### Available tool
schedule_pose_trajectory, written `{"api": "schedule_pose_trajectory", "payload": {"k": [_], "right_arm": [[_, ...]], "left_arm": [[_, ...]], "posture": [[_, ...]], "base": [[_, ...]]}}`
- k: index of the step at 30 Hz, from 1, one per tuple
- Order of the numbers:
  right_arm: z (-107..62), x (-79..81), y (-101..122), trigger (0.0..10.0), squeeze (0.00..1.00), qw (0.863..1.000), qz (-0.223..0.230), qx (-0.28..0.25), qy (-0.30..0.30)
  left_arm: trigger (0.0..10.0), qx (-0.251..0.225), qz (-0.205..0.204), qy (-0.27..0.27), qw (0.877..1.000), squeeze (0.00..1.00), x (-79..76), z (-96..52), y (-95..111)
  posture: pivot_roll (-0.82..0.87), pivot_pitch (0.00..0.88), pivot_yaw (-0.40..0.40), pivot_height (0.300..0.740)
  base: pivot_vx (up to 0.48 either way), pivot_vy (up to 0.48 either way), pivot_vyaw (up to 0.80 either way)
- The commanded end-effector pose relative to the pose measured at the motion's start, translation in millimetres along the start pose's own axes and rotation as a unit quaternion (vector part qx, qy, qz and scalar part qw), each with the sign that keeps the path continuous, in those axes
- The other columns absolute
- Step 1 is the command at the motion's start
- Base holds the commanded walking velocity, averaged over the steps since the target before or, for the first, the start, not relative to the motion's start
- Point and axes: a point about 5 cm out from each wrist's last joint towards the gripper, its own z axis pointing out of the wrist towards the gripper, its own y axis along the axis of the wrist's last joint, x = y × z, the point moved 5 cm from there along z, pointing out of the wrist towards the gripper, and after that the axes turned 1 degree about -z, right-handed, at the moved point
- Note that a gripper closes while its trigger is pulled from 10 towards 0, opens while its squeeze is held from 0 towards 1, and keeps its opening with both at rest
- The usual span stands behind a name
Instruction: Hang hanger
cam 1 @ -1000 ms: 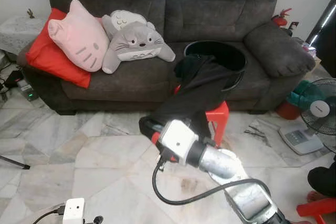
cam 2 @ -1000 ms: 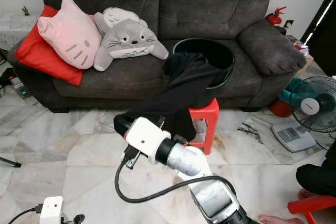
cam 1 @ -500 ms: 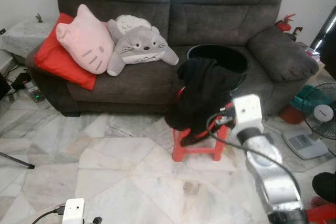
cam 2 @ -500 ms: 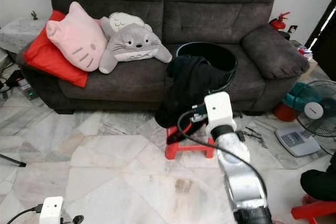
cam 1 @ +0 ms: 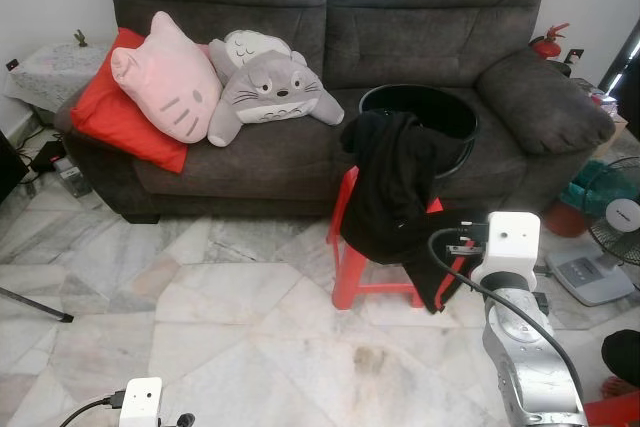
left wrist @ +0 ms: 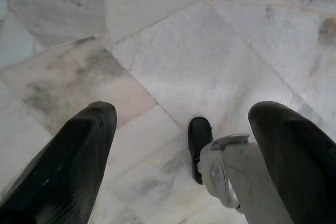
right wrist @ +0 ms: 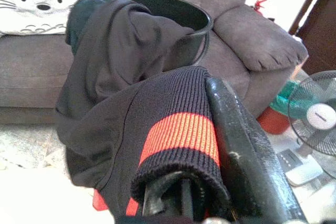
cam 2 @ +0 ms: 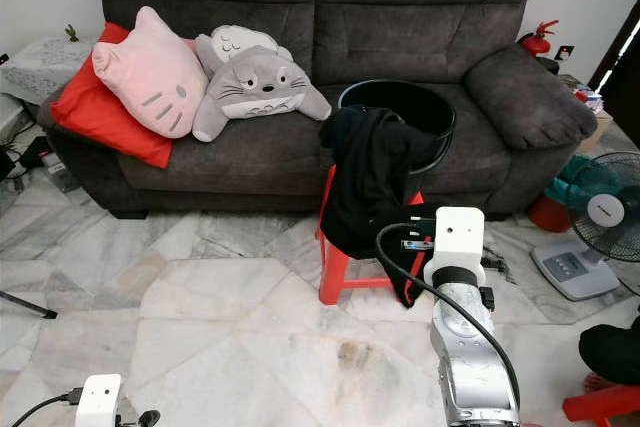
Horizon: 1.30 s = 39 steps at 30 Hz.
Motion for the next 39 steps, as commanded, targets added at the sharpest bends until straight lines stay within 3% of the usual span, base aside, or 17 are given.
{"api": "schedule_pose_trajectory", "payload": {"k": [1,39], "right_arm": [[1.1,0.5,12.0,10.0,0.00,1.000,-0.009,-0.024,0.001],[7.2,22.1,27.3,10.0,0.00,0.996,-0.034,-0.059,0.059]], "left_arm": [[10.0,0.012,-0.002,0.002,1.000,0.00,0.9,-1.3,-7.1],[10.0,0.013,0.001,0.004,1.000,0.00,1.7,-1.5,-7.7]], "posture": [[-0.06,0.000,-0.032,0.716],[-0.05,0.000,-0.033,0.716]], "base": [[0.000,0.000,0.77],[0.000,0.000,0.80]]}}
